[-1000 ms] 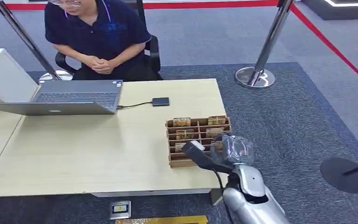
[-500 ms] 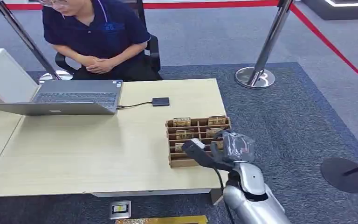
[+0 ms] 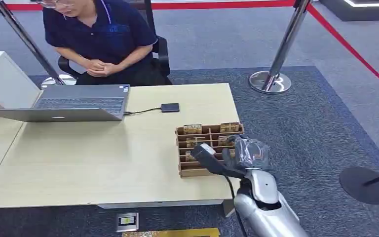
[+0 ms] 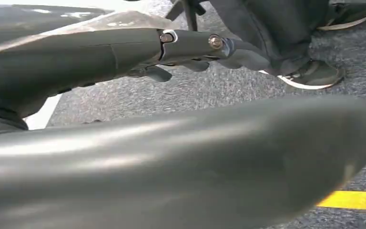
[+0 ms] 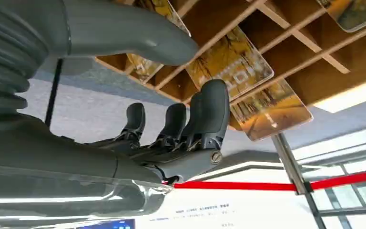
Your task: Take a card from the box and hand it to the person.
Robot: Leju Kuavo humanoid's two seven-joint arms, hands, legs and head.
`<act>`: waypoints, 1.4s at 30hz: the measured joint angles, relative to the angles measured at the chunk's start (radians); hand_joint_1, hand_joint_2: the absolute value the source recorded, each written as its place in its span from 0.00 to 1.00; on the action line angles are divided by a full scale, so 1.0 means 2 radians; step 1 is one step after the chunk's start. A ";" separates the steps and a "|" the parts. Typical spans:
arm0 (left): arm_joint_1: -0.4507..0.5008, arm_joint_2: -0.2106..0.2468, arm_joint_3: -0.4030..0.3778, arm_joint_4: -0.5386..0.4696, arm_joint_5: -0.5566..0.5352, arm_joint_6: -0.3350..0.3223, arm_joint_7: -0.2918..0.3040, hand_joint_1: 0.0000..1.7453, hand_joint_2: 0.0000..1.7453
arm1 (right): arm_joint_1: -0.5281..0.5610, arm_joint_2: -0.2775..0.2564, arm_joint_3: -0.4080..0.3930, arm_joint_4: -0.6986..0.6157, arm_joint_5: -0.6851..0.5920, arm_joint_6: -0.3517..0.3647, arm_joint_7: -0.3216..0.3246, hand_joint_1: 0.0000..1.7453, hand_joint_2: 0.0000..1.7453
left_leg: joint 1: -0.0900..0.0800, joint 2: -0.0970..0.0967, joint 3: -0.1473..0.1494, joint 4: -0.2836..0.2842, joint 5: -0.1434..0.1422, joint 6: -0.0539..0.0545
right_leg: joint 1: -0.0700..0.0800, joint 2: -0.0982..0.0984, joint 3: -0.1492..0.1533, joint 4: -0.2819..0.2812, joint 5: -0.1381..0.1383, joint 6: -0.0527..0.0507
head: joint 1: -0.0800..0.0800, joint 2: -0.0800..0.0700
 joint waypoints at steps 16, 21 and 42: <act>0.000 0.000 0.000 0.000 -0.002 0.000 -0.003 0.00 0.00 | 0.006 -0.003 0.000 0.004 0.009 0.015 0.017 0.52 1.00 | 0.000 0.000 0.000 0.000 0.000 0.000 | 0.000 0.000 0.000 0.000 0.000 0.000 | 0.000 0.000; 0.000 0.000 0.000 0.000 -0.002 0.000 -0.003 0.00 0.00 | 0.009 -0.005 0.000 -0.001 0.010 0.017 0.020 0.52 1.00 | 0.000 0.000 0.000 0.000 0.000 0.000 | 0.000 0.000 0.000 0.000 0.000 0.000 | 0.000 0.000; 0.000 0.001 -0.002 0.000 -0.013 0.000 0.001 0.00 0.00 | 0.024 -0.002 -0.003 -0.002 0.019 0.043 0.018 0.55 1.00 | 0.000 0.000 0.000 0.000 0.000 0.000 | 0.000 0.000 0.000 0.000 0.000 0.000 | 0.000 0.000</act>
